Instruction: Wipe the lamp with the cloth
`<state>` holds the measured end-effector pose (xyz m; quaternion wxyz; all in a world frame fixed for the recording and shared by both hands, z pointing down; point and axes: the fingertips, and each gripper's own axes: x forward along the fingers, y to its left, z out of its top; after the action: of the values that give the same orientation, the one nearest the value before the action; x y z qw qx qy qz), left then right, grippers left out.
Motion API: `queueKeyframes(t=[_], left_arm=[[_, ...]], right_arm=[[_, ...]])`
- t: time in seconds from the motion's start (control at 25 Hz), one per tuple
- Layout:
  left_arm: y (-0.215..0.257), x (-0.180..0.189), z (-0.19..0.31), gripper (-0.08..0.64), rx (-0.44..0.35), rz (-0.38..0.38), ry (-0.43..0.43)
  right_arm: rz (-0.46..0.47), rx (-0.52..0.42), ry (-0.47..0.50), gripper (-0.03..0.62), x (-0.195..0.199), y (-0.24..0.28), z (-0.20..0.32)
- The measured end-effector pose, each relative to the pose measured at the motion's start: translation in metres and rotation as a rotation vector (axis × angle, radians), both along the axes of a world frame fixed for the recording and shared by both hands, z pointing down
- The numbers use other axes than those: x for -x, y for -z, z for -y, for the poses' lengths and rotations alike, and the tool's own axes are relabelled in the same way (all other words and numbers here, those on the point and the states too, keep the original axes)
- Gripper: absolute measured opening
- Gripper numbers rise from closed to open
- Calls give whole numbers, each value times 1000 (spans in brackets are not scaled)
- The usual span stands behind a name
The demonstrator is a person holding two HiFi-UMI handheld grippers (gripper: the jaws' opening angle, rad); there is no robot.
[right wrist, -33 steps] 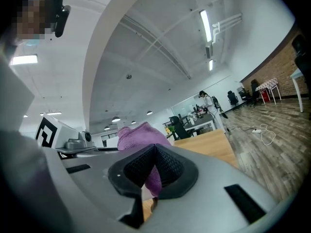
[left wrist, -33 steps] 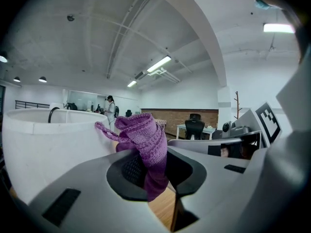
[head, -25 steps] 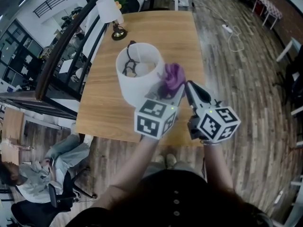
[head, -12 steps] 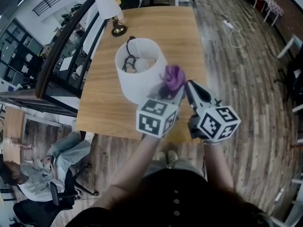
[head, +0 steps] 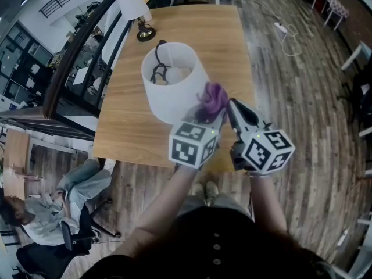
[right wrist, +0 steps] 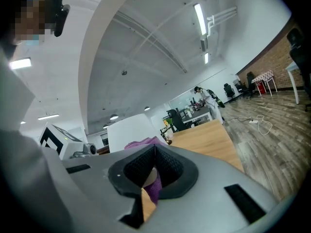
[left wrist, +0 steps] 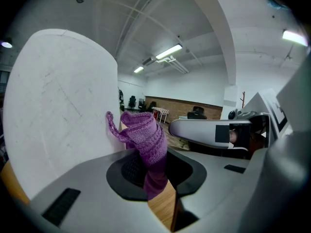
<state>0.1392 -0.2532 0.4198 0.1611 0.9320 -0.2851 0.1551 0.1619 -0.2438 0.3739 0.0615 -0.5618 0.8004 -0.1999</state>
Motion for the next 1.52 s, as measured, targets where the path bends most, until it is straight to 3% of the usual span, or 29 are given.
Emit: queueKeyframes(t=[0.36, 0.68, 0.96, 1.2, 1.32, 1.52], left_arm=[[-2, 2, -13, 78, 3, -13, -25], [37, 13, -34, 78, -60, -117, -48], [74, 44, -39, 78, -132, -214, 0], [91, 76, -44, 78, -195, -226, 71], [100, 98, -43, 78, -204, -265, 118], [97, 123, -47, 78, -211, -255, 154]], right_arm=[[-6, -11, -1, 12, 3, 3, -9], [-22, -59, 10, 12, 8, 23, -17], [-74, -125, 58, 12, 27, 49, -19], [-77, -177, 109, 12, 49, 67, -27], [-86, -192, 149, 12, 65, 72, -27], [-99, -183, 213, 12, 91, 65, -29]])
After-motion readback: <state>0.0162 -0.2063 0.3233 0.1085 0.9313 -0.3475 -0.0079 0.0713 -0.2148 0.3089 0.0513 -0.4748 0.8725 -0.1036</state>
